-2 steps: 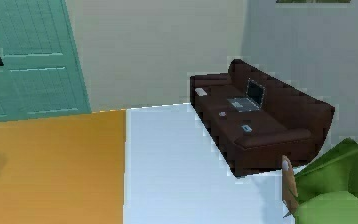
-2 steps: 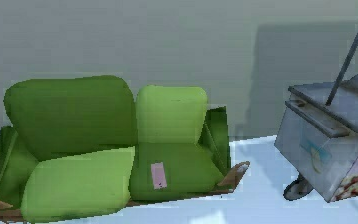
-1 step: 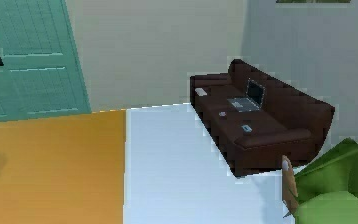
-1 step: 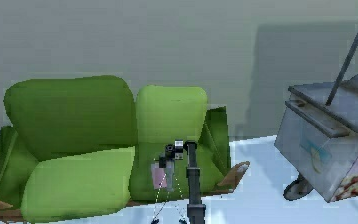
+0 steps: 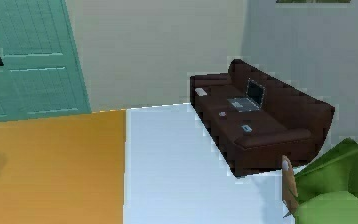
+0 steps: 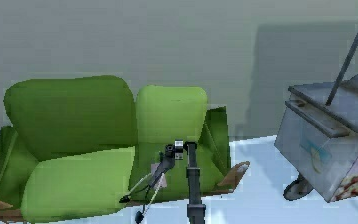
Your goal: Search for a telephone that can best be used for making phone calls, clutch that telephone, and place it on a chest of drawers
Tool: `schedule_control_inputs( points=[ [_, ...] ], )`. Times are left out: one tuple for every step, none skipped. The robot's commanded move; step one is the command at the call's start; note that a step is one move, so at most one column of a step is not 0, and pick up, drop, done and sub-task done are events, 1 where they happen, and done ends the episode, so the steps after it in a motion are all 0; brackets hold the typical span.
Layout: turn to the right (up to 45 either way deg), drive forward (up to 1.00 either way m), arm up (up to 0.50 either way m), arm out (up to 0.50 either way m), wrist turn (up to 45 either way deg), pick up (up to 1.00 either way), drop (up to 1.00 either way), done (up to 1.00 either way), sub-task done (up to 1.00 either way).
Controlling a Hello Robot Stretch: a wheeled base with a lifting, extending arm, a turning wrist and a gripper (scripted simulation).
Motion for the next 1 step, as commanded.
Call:
schedule_control_inputs(
  points=[
    [0.0,0.00,0.00,0.00,45.0,0.00,0.00,0.00,0.00]
  ],
)
